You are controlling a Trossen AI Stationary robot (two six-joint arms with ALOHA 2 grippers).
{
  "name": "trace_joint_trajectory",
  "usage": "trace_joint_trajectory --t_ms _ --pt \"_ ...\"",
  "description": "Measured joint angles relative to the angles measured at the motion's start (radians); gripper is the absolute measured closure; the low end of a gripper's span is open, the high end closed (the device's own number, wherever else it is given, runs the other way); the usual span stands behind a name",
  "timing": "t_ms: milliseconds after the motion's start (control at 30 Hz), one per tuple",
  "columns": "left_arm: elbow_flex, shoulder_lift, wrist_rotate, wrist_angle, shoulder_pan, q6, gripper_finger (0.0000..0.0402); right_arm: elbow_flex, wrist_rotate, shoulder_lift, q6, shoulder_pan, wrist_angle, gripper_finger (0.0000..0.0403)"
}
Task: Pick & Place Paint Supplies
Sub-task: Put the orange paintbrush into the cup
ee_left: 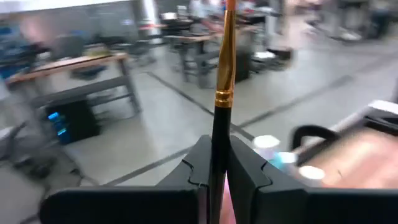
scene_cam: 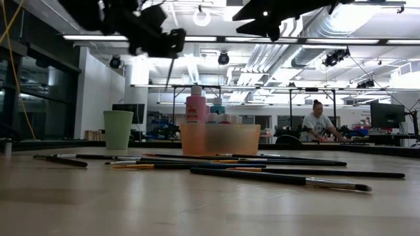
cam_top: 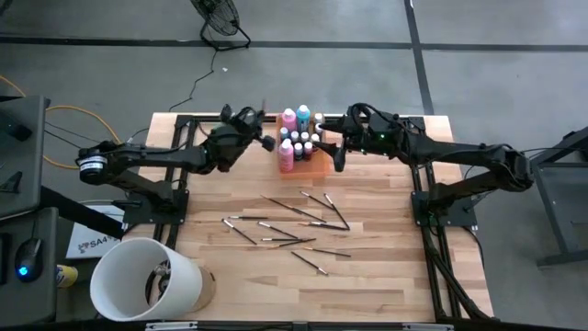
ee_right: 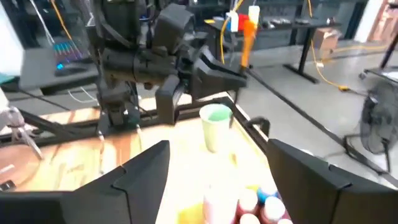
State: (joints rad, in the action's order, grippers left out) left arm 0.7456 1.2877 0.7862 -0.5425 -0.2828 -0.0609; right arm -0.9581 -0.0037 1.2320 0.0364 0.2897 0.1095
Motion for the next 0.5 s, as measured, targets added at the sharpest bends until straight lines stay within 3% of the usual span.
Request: trace_joint_trajectory --t_ms 167,333,500 --pt "-0.137 -0.004 0.215 -0.207 -0.001 0.003 0.0382 0.000 0.010 -0.019 -0.009 0.000 -0.014 0.0136" --pt "-0.199 -0.004 0.340 -0.244 -0.036 0.028 0.0382 0.000 0.018 -0.019 -0.007 0.000 -0.018 0.0136" --pt "-0.260 0.000 0.369 -0.241 -0.095 0.143 0.0382 0.000 0.036 -0.019 -0.003 0.000 -0.018 0.0135"
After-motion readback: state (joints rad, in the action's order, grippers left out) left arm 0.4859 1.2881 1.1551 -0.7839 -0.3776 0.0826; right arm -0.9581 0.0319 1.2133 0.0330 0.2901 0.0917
